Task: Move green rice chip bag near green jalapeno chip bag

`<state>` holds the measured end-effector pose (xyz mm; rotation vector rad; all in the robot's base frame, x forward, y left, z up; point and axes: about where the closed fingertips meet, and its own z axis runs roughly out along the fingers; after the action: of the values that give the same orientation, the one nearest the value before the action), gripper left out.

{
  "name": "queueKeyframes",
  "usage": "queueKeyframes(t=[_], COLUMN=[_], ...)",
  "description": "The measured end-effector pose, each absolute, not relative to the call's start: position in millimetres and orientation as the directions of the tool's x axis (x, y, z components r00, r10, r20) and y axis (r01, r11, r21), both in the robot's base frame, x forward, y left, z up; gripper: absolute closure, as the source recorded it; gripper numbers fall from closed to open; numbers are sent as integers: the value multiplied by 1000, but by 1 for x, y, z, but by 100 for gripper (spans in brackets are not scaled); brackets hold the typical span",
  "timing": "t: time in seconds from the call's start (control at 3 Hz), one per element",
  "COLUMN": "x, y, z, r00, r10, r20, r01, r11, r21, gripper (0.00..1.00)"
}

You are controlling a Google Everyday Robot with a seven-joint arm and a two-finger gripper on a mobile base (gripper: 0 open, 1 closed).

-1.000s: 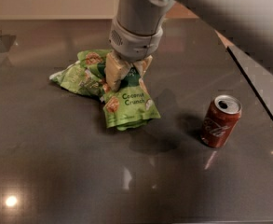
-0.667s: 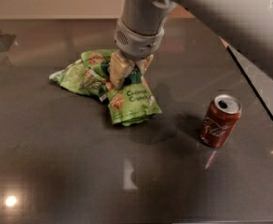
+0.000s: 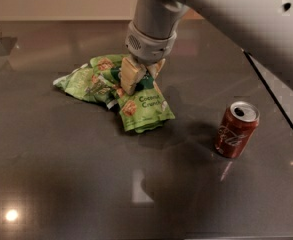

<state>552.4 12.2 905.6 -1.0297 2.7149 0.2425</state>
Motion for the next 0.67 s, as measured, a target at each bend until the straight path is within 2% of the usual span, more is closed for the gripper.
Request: queueKeyframes(t=[0.33, 0.67], x=[553, 553], y=[14, 15], z=[906, 906], r00=[-726, -724], r10=[-632, -633], r20=[-271, -274], r01=[-670, -671], r11=[739, 738], r21=[73, 72], gripper=[13, 0])
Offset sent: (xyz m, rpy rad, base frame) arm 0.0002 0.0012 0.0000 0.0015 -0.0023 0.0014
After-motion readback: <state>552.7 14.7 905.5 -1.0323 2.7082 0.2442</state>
